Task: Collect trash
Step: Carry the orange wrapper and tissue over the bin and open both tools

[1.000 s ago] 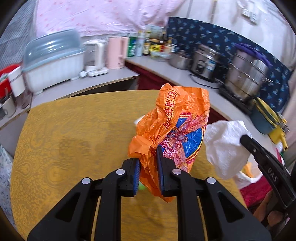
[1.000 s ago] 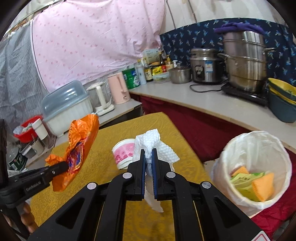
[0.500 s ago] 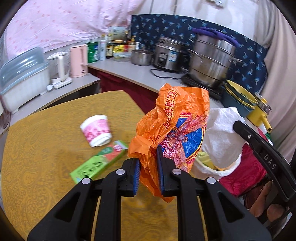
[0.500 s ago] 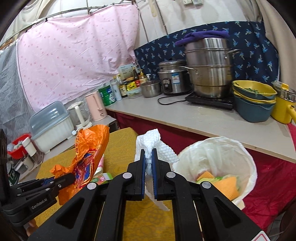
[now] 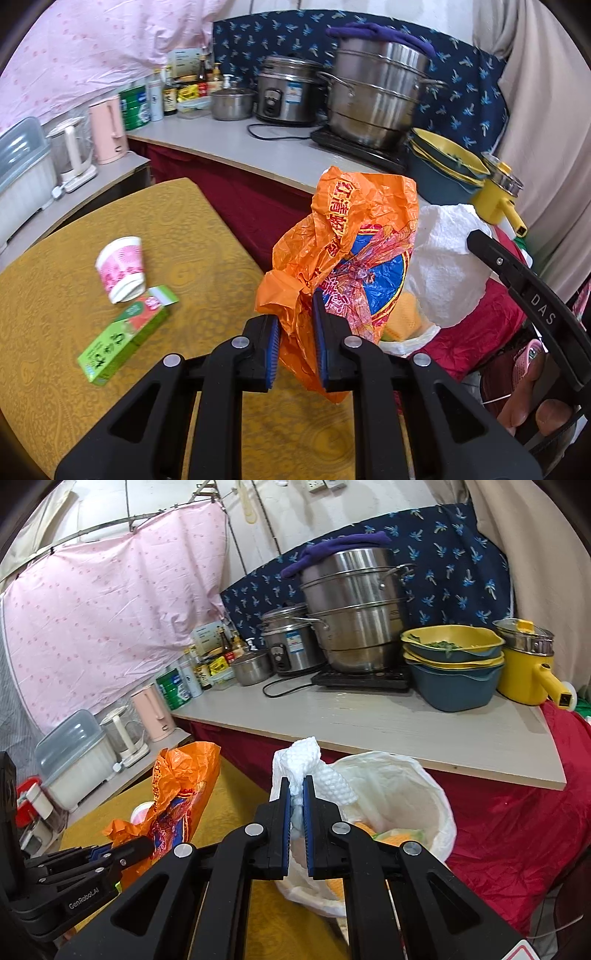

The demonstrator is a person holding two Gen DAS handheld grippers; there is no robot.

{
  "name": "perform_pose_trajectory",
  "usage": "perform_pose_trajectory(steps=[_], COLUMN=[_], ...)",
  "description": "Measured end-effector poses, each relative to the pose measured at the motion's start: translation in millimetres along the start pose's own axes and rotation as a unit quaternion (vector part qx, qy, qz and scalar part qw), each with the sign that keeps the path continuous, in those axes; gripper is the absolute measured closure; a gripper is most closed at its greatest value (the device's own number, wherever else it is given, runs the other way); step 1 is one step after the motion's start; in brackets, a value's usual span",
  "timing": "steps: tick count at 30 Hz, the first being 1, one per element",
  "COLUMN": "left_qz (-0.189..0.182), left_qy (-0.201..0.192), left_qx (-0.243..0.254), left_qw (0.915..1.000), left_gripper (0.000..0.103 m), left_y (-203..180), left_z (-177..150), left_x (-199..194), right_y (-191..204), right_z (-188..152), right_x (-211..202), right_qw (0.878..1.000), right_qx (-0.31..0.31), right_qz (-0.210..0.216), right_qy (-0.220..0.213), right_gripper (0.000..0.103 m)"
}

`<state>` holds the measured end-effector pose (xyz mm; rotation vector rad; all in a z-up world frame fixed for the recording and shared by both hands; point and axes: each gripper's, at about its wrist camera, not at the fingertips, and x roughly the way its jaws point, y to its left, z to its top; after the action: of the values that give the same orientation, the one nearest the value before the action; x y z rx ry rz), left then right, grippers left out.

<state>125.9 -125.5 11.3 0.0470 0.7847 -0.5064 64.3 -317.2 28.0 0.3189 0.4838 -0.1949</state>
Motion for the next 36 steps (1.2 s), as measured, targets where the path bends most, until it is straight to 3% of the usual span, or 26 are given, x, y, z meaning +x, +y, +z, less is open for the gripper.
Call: perform_pose_trajectory(steps=[12, 23, 26, 27, 28, 29, 30, 36], left_qz=[-0.018, -0.027, -0.027, -0.028, -0.026, -0.020, -0.011, -0.006], left_qy=[0.040, 0.070, 0.068, 0.067, 0.065, 0.062, 0.052, 0.033], left_qx=[0.030, 0.035, 0.033, 0.031, 0.028, 0.024, 0.018, 0.007], left_qw=[0.9986, 0.9966, 0.9968, 0.9969, 0.9971, 0.9976, 0.9984, 0.9994], left_gripper=[0.087, 0.085, 0.082, 0.073, 0.065, 0.043, 0.031, 0.030], left_y=[-47, -61, -60, -59, -58, -56, -53, -39], left_z=[7, 15, 17, 18, 19, 19, 20, 24], left_x=[55, 108, 115, 116, 117, 117, 114, 99], right_y=[-43, -57, -58, -57, -57, -56, -56, -44], right_z=[1, 6, 6, 6, 7, 8, 8, 16], right_x=[23, 61, 70, 71, 71, 72, 70, 63], right_qw=[0.999, 0.999, 0.999, 0.999, 0.999, 0.999, 0.999, 0.999], right_qx=[0.019, 0.021, 0.023, 0.024, 0.025, 0.026, 0.028, 0.025], right_qz=[-0.023, -0.030, -0.030, -0.031, -0.032, -0.035, -0.037, -0.030], right_qy=[0.012, 0.027, 0.030, 0.028, 0.026, 0.022, 0.017, 0.005], right_gripper=[0.096, 0.096, 0.092, 0.090, 0.082, 0.075, 0.063, 0.056])
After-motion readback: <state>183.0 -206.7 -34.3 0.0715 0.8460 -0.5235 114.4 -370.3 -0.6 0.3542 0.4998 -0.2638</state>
